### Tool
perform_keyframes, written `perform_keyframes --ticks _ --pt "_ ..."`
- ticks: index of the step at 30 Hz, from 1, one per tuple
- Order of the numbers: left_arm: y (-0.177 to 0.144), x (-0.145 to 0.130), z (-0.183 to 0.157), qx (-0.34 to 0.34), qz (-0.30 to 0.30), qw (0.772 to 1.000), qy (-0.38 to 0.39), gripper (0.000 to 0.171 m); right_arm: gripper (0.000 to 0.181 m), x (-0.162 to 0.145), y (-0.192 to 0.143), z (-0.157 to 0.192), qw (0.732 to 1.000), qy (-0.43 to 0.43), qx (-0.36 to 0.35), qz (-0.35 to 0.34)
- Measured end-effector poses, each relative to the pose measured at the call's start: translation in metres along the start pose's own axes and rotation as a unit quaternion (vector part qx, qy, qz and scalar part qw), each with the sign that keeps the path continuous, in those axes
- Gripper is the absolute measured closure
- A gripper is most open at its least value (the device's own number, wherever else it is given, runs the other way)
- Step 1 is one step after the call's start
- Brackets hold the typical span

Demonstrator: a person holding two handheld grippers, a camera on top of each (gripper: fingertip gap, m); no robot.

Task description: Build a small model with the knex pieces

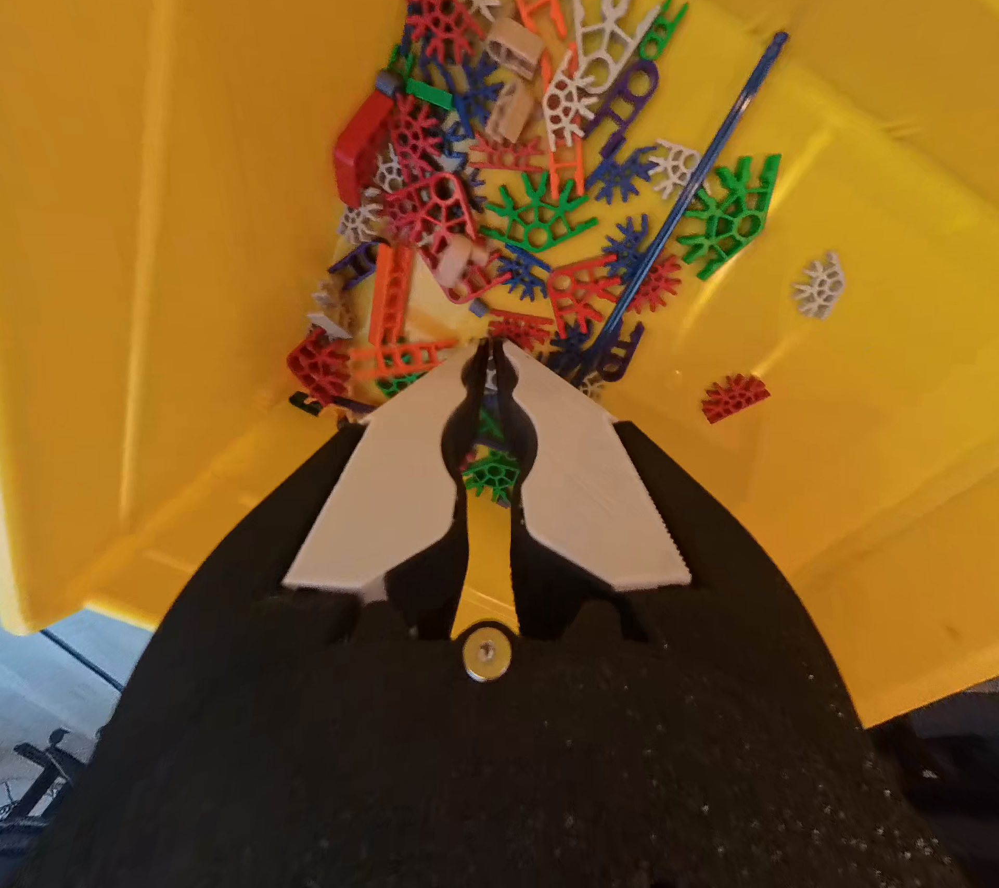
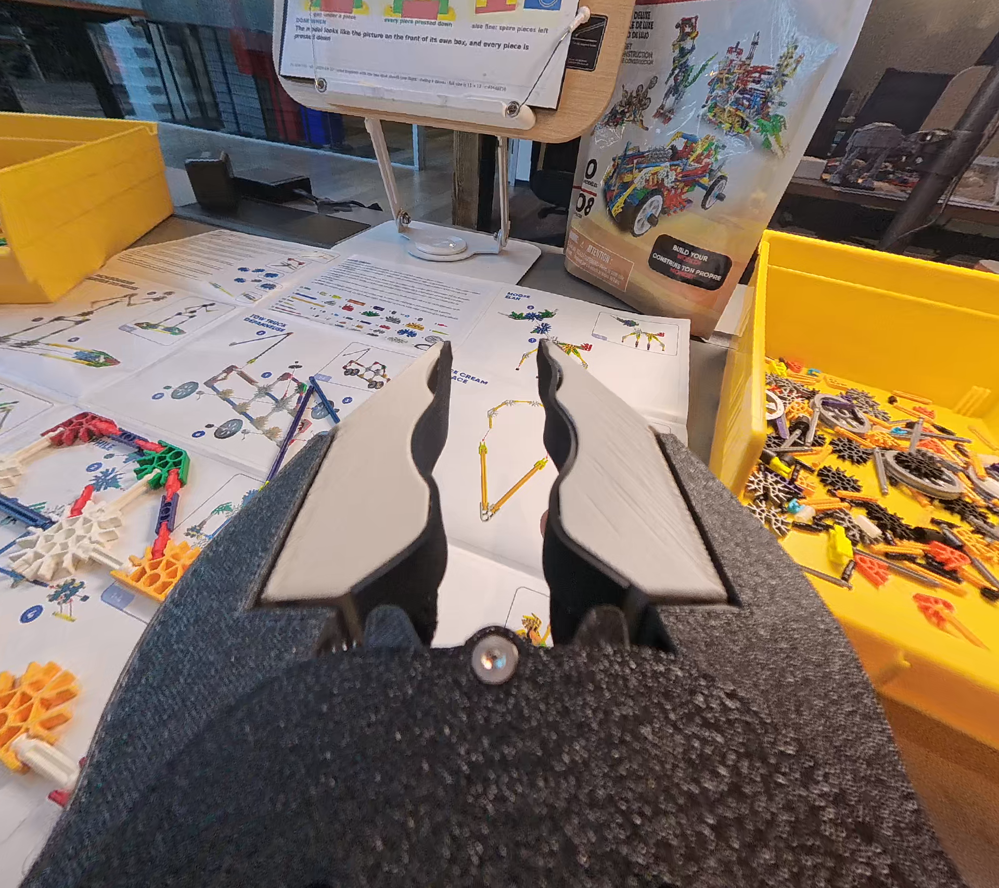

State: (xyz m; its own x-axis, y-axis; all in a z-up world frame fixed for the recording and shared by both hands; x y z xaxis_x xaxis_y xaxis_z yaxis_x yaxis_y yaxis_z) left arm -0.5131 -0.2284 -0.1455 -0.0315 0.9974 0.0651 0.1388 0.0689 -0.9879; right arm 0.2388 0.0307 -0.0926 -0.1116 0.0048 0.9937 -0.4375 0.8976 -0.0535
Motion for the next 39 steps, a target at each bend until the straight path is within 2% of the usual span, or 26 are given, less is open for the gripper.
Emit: perform_keyframes --ticks 5,8,13,15,18,25,35,39 --pt "0.000 -0.011 -0.015 -0.052 0.009 0.999 0.013 0.170 0.150 -0.001 0.001 0.001 1.000 0.003 0.007 0.004" --pt "-0.003 -0.013 -0.019 -0.060 0.002 0.998 0.021 0.162 0.150 -0.002 0.002 0.001 1.000 0.001 0.008 0.006" --pt "-0.014 0.005 -0.008 -0.017 -0.079 0.997 0.009 0.146 0.150 -0.004 0.005 0.002 1.000 0.005 0.012 0.010" --pt "-0.011 0.010 -0.007 -0.019 -0.082 0.996 0.002 0.142 0.150 -0.005 0.006 0.002 1.000 0.005 0.012 0.013" --pt "0.000 0.014 -0.011 -0.035 -0.057 0.998 0.007 0.137 0.150 -0.007 0.007 0.001 1.000 0.006 0.011 0.017" --pt "0.004 0.020 -0.019 -0.063 -0.049 0.997 0.017 0.153 0.150 -0.009 0.007 0.000 1.000 0.012 0.012 0.022" --pt "0.004 0.008 -0.026 -0.093 -0.041 0.995 0.016 0.155 0.150 -0.011 0.008 0.001 0.999 0.015 0.018 0.026" --pt "0.004 0.005 -0.025 -0.085 -0.038 0.996 0.014 0.147 0.150 -0.012 0.008 0.001 0.999 0.015 0.019 0.027"
Point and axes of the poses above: each gripper's, where its closed fingertips meet, y out along the fingers, x out of its top, z = x × y across the jaws, the point moved 6 cm from there along -y, back along the fingers, and after that the axes turned 14 degrees about -x, right-handed, at the moved point
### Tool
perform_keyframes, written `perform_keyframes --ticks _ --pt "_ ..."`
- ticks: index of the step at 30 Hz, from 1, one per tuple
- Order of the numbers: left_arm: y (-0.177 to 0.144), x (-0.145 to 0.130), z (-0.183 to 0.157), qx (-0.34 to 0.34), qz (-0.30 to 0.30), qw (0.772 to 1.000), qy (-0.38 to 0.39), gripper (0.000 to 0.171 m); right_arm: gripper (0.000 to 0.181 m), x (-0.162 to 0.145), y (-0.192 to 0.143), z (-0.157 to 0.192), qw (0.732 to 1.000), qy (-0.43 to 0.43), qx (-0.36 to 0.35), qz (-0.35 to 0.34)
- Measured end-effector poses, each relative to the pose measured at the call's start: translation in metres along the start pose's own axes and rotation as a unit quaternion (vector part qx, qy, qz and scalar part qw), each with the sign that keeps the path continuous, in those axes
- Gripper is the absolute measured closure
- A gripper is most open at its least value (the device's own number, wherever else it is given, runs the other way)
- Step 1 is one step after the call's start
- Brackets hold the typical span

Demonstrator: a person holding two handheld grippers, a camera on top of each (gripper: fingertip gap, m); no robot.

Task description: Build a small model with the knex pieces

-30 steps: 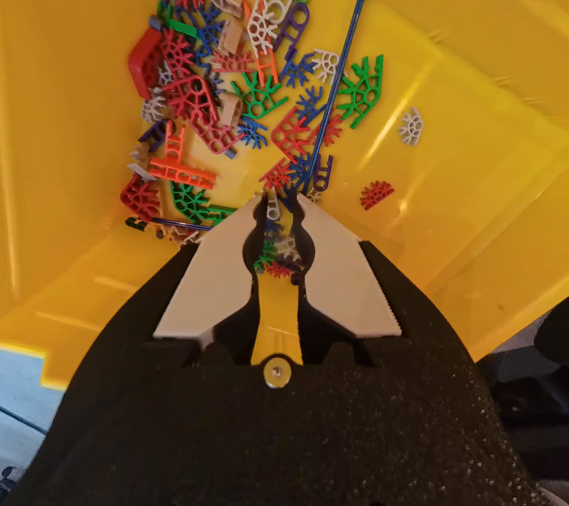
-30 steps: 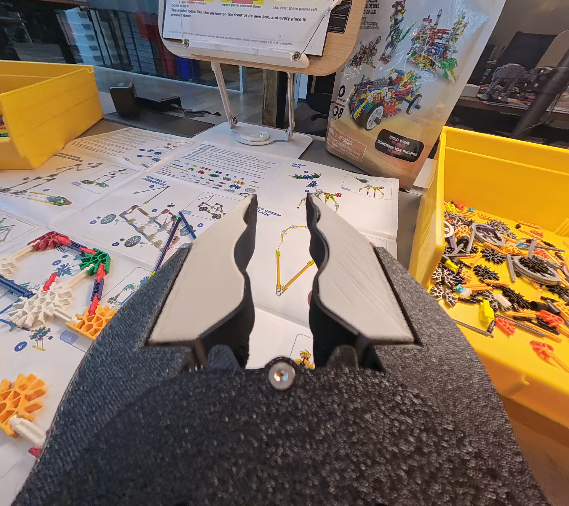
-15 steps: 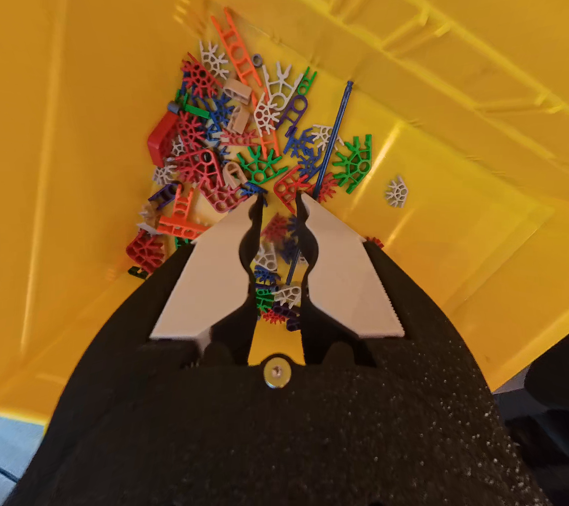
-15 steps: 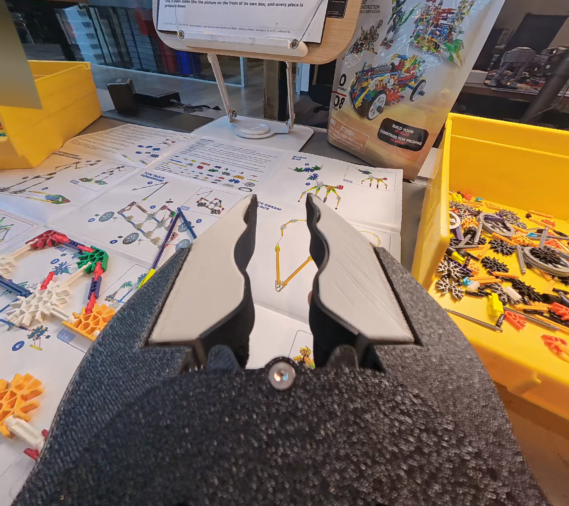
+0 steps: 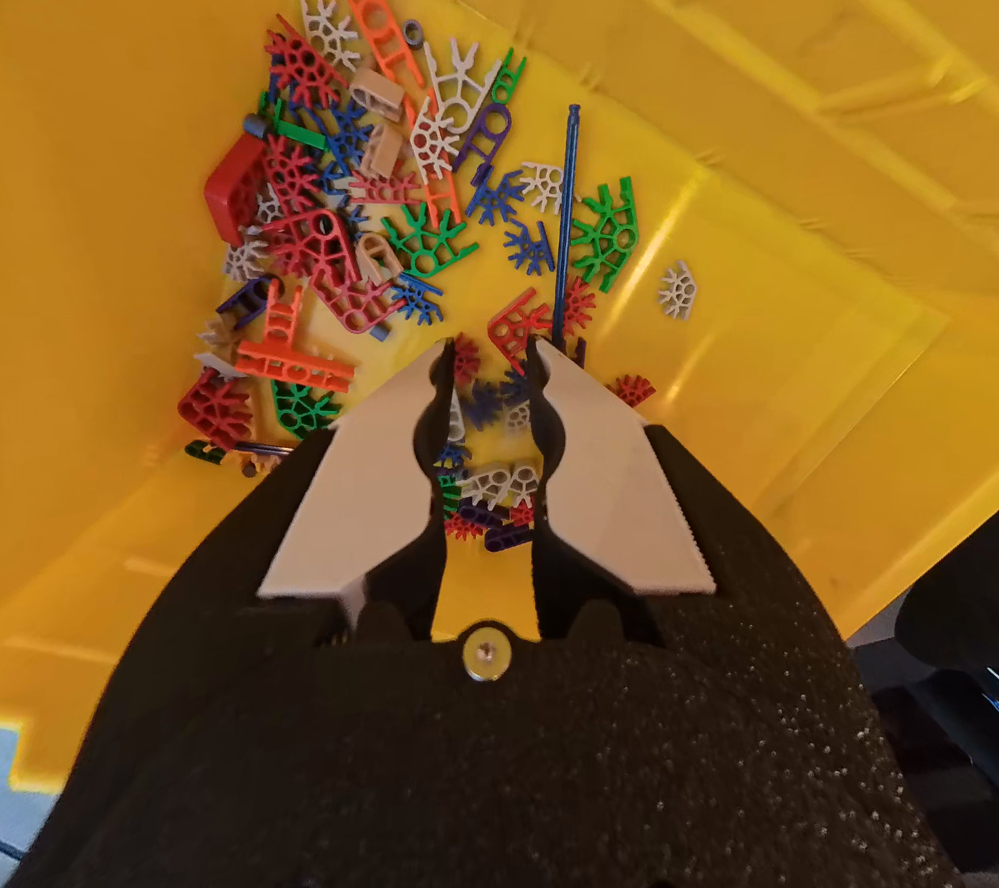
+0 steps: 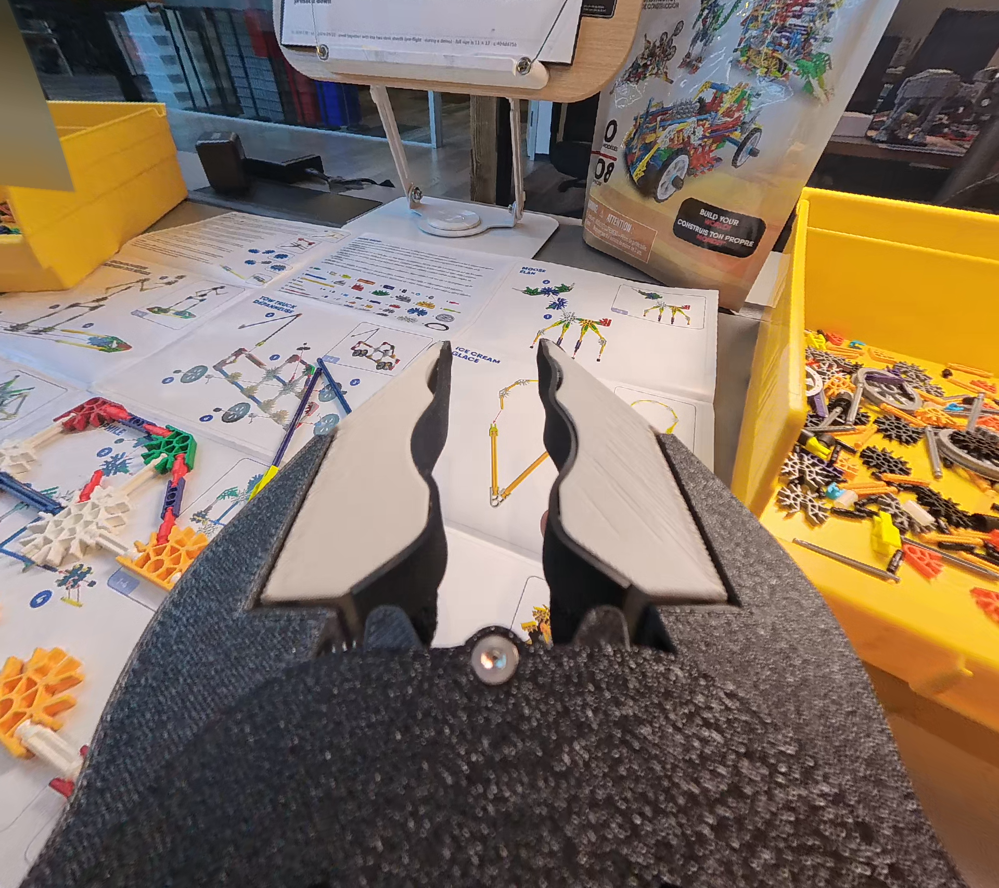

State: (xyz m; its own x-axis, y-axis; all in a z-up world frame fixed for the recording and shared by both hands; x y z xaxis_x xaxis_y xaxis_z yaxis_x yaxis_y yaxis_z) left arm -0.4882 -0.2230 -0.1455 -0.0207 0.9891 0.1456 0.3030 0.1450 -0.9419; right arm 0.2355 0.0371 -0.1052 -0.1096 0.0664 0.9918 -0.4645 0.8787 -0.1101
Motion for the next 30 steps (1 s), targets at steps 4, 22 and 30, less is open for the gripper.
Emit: perform_keyframes --ticks 4,22,30 --pt "-0.005 0.000 0.002 0.023 -0.014 1.000 0.006 0.144 0.150 -0.001 0.000 0.000 1.000 0.000 -0.001 0.002" --pt "0.005 -0.007 -0.003 0.007 0.020 1.000 0.011 0.147 0.150 -0.001 0.000 0.000 1.000 0.001 0.000 0.002" --pt "-0.011 -0.008 0.006 0.088 -0.007 0.996 0.013 0.161 0.150 -0.001 0.001 0.002 1.000 -0.003 -0.001 0.002"
Point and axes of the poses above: each gripper's, where its closed fingertips meet, y out along the fingers, x out of its top, z = x × y across the jaws, the point moved 6 cm from there along -y, back along the fingers, and after that the axes turned 14 degrees about -x, right-handed, at the moved point
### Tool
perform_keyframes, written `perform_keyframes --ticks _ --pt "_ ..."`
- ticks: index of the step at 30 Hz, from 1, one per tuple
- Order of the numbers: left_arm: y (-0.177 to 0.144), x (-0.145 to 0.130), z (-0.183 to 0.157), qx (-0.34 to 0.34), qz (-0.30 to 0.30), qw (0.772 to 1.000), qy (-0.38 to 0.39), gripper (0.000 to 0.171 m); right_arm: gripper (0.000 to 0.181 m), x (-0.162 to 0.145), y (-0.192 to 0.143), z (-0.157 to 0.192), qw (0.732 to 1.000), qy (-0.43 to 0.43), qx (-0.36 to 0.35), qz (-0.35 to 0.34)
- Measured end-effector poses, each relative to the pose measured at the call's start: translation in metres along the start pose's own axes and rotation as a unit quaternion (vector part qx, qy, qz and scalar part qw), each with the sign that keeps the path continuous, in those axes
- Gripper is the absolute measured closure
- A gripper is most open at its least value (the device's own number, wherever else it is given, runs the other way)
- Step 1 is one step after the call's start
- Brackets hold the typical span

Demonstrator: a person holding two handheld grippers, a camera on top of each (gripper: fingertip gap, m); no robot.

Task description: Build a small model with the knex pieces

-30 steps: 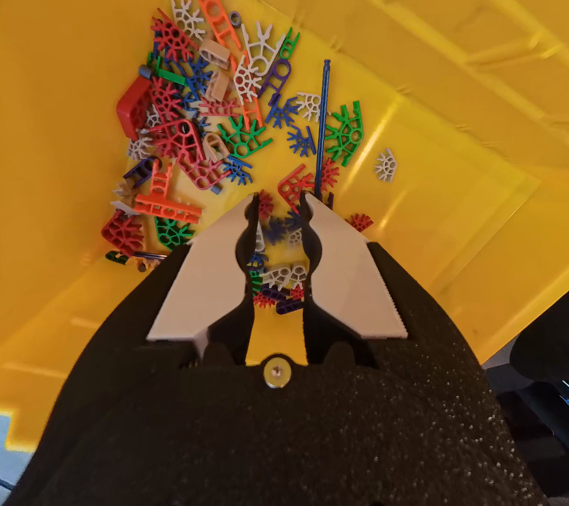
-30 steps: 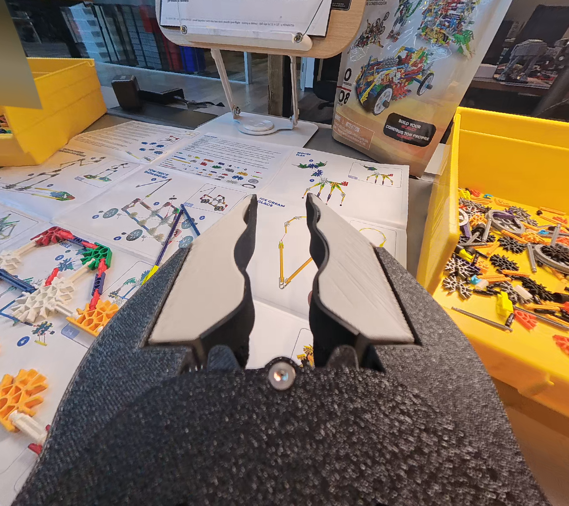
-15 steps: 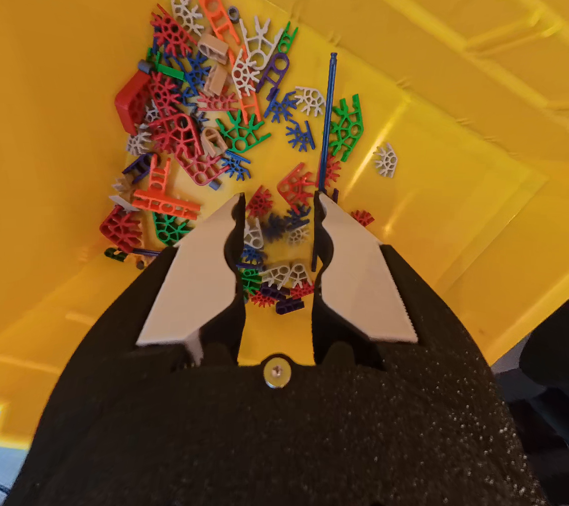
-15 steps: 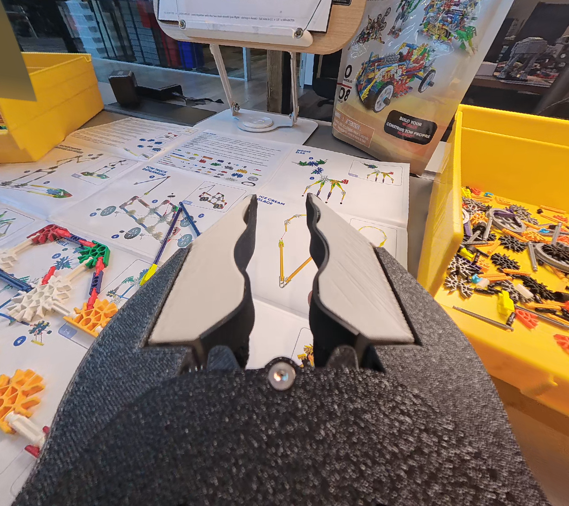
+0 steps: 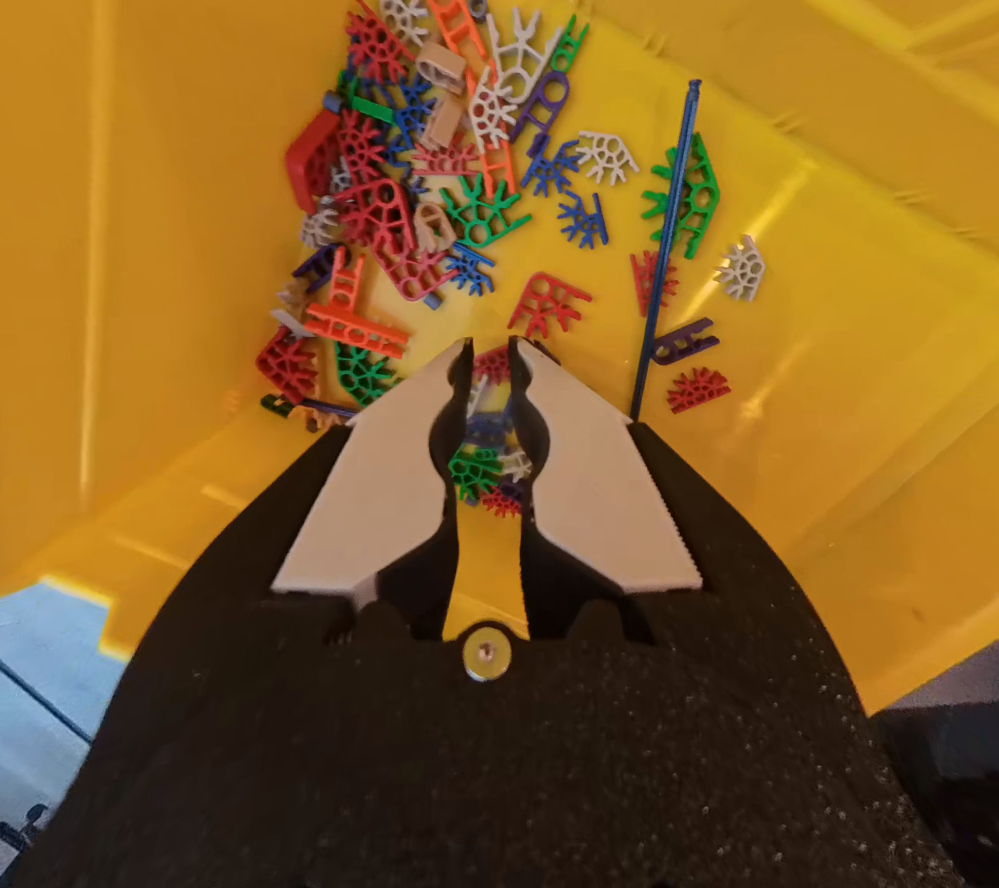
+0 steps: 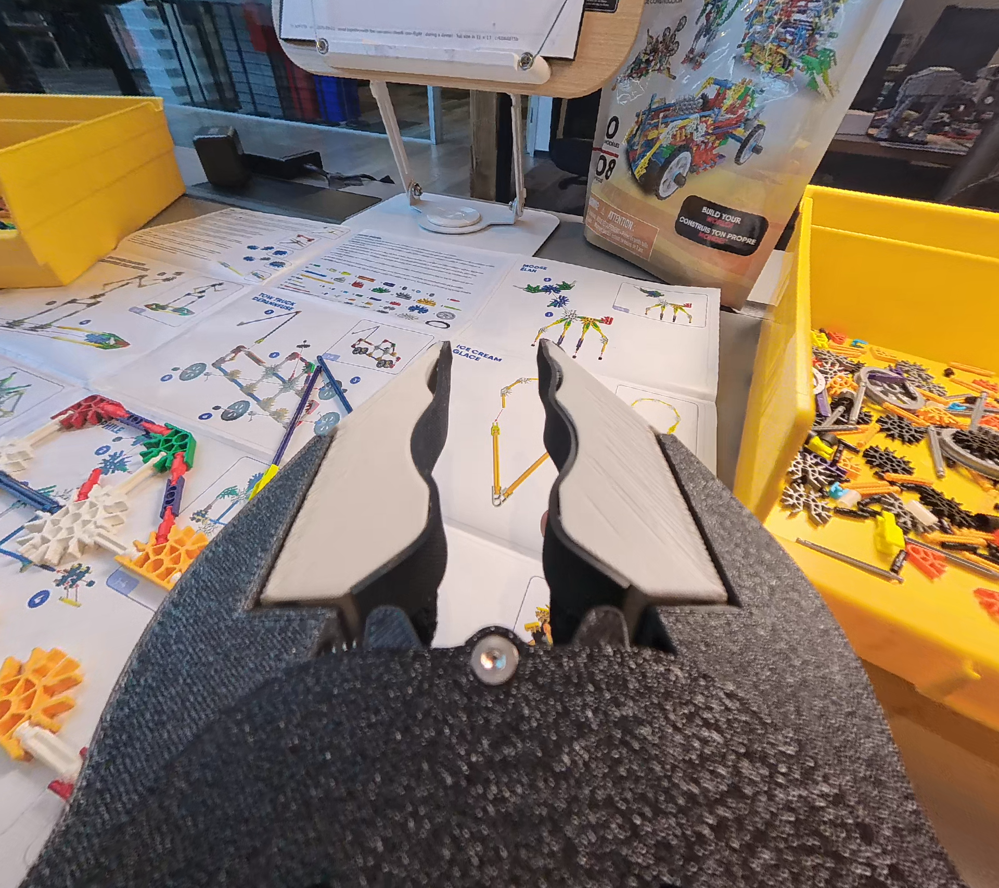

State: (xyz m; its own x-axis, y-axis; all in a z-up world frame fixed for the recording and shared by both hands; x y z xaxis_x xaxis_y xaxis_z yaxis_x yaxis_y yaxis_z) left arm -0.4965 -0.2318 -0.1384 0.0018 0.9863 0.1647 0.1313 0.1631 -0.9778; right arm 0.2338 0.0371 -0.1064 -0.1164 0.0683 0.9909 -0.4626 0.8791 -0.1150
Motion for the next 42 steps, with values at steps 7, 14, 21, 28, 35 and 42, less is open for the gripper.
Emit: perform_keyframes --ticks 7,14,21,28,35,42 --pt "-0.032 0.015 0.007 0.088 -0.102 0.991 0.005 0.145 0.150 0.001 0.000 0.003 1.000 -0.010 -0.004 -0.001" --pt "-0.047 0.024 -0.005 0.096 -0.158 0.983 0.012 0.141 0.150 0.001 -0.001 0.004 1.000 -0.023 -0.008 -0.002" --pt "-0.059 0.035 -0.012 0.103 -0.235 0.966 0.026 0.142 0.150 0.000 -0.001 0.003 1.000 -0.024 -0.012 -0.002" --pt "-0.075 0.046 -0.033 0.062 -0.333 0.939 0.053 0.145 0.150 0.000 -0.001 0.004 0.999 -0.034 -0.016 -0.002" --pt "-0.087 0.083 -0.079 0.011 -0.375 0.919 0.120 0.146 0.150 -0.001 0.001 0.009 0.999 -0.047 -0.013 0.000" --pt "-0.067 0.169 -0.095 0.006 -0.262 0.945 0.198 0.156 0.150 0.001 -0.002 0.012 0.997 -0.072 -0.018 -0.006"
Point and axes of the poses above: each gripper's, where its closed fingertips meet, y out along the fingers, x out of its top, z = x × y across the jaws, the point moved 6 cm from there along -y, back along the fingers, and after that the axes turned 14 degrees about -x, right-handed, at the moved point
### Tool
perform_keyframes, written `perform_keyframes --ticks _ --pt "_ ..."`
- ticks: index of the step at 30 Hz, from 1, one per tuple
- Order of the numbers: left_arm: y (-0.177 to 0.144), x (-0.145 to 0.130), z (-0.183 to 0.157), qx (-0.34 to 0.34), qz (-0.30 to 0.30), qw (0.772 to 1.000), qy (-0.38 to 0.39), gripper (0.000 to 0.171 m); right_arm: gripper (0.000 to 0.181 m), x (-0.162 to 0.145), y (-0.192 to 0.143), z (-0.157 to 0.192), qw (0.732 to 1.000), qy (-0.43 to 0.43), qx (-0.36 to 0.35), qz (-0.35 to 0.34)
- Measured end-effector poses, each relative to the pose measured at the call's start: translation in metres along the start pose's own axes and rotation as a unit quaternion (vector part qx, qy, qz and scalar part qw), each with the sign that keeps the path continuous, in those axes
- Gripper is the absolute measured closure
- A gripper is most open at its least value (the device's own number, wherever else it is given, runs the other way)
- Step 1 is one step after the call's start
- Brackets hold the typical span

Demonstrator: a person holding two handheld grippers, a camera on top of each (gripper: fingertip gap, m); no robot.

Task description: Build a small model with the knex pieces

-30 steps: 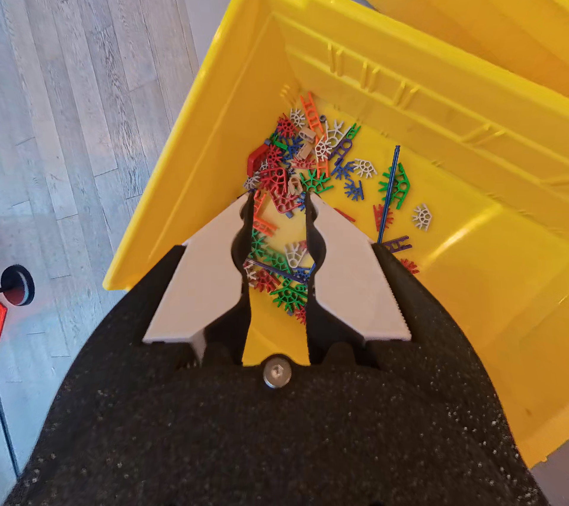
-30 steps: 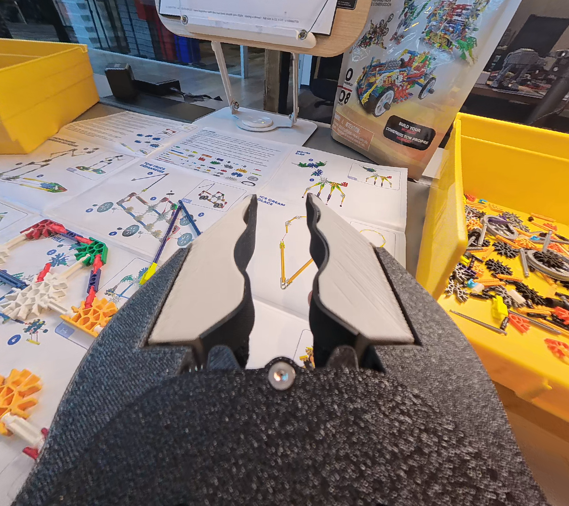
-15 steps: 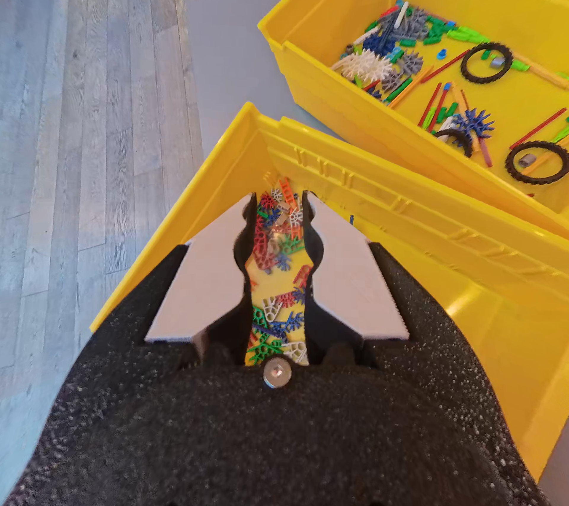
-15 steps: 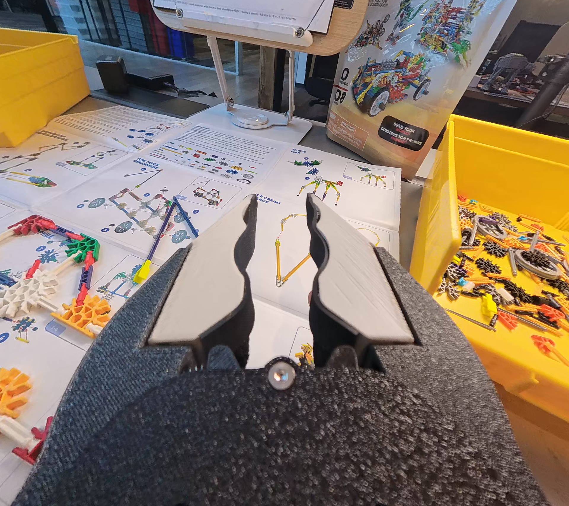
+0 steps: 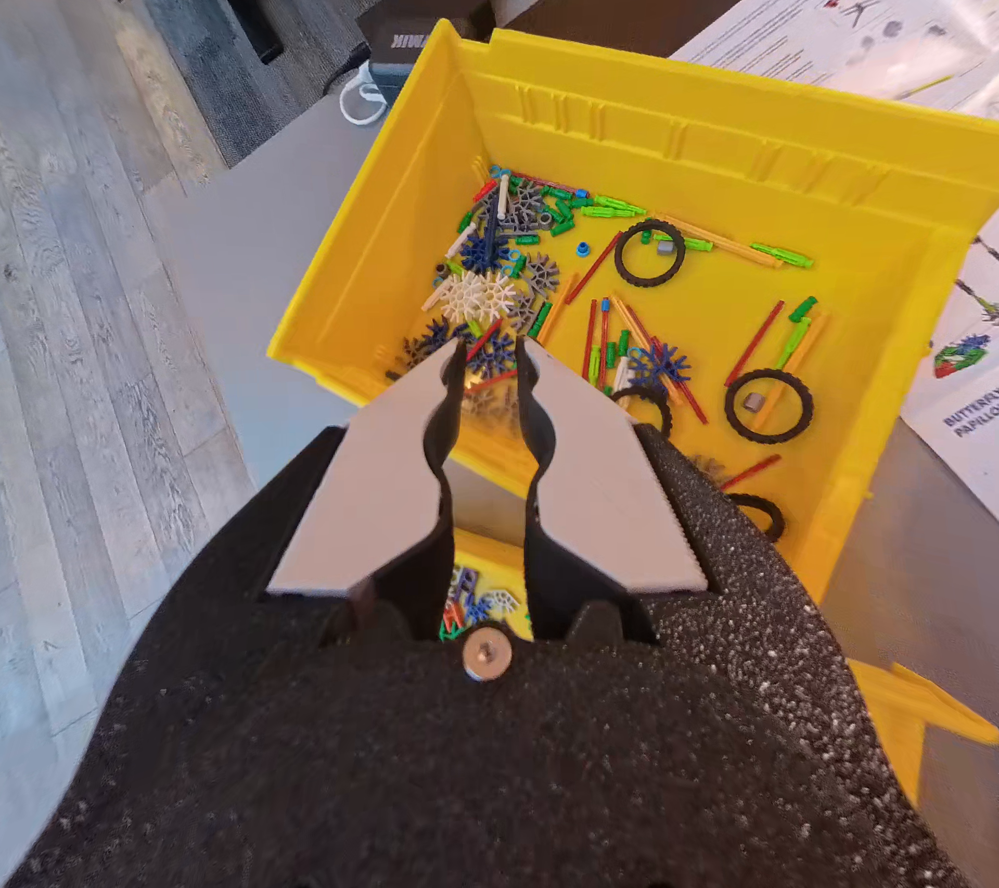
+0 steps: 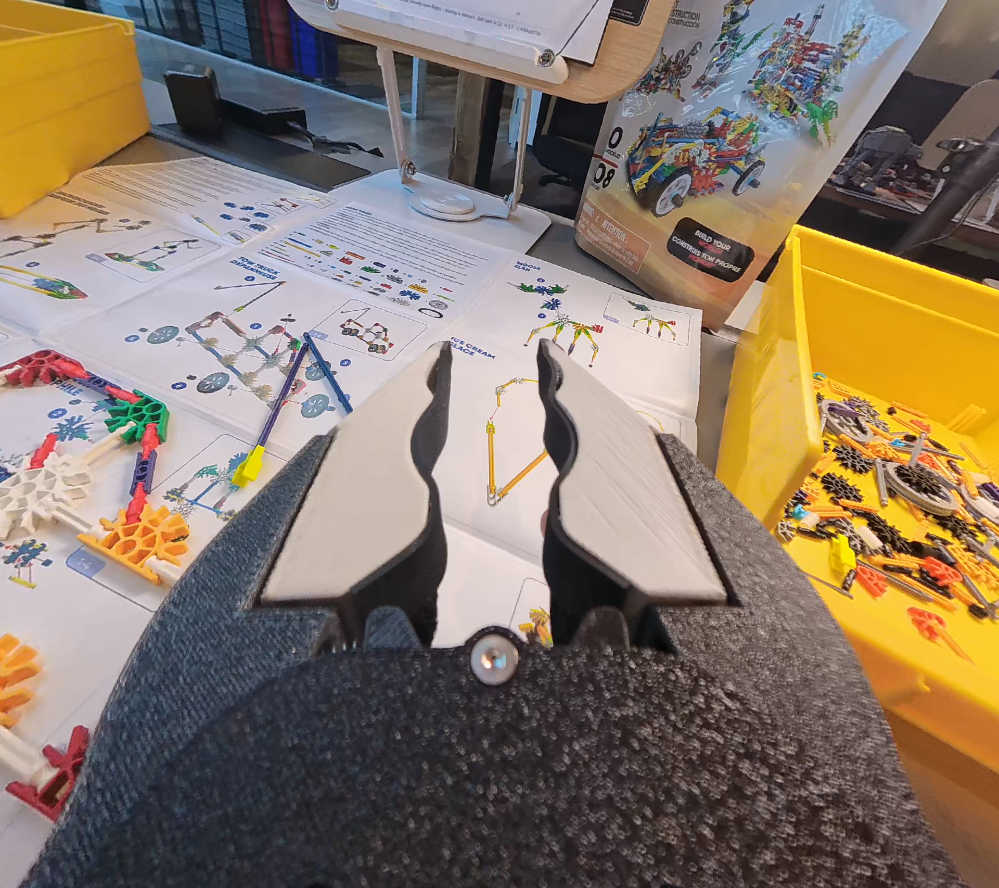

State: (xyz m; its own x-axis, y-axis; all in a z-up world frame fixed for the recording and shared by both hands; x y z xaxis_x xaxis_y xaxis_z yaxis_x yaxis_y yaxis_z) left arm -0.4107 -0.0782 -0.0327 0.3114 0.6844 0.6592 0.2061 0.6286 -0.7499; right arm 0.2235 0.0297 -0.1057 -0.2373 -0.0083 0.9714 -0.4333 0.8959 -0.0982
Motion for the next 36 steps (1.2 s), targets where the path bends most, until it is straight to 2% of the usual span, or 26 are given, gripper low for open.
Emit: perform_keyframes --ticks 4,10,16,23,27,30,32,33,36 --pt "0.046 0.013 0.025 -0.035 0.083 0.996 0.011 0.157 0.150 0.000 -0.002 -0.002 1.000 -0.004 -0.007 -0.002" --pt "0.074 0.025 0.039 -0.072 0.098 0.993 0.004 0.162 0.150 -0.003 -0.002 -0.005 1.000 -0.005 -0.010 0.003" --pt "0.092 0.008 0.049 -0.058 0.191 0.979 0.047 0.158 0.150 -0.005 0.004 -0.003 1.000 0.002 0.001 0.009" --pt "0.121 -0.010 0.072 -0.024 0.322 0.940 0.110 0.163 0.150 -0.004 0.004 0.002 1.000 -0.015 -0.003 0.010" --pt "0.136 -0.017 0.065 -0.053 0.352 0.928 0.114 0.163 0.150 -0.004 0.002 -0.001 1.000 -0.019 -0.012 0.010" --pt "0.138 -0.022 0.058 -0.071 0.362 0.921 0.126 0.171 0.150 -0.004 0.002 -0.001 1.000 -0.017 -0.012 0.009" --pt "0.134 -0.026 0.051 -0.097 0.372 0.915 0.120 0.167 0.150 -0.005 0.003 0.000 1.000 -0.018 -0.010 0.011" --pt "0.131 -0.028 0.047 -0.114 0.376 0.912 0.118 0.159 0.150 -0.005 0.003 0.000 1.000 -0.019 -0.009 0.011" --pt "0.123 -0.030 0.036 -0.150 0.364 0.910 0.126 0.171 0.150 -0.005 0.003 0.001 1.000 -0.020 -0.008 0.011"
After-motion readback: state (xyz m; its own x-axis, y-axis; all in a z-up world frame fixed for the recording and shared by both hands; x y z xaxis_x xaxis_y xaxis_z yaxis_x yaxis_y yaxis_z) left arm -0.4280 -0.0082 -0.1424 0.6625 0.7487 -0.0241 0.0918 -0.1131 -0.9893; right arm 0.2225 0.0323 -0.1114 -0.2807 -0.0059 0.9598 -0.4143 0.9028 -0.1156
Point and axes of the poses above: each gripper's, where its closed fingertips meet, y out along the fingers, x out of its top, z = x × y across the jaws, the point moved 6 cm from there along -y, back along the fingers, and after that the axes turned 14 degrees about -x, right-handed, at the moved point
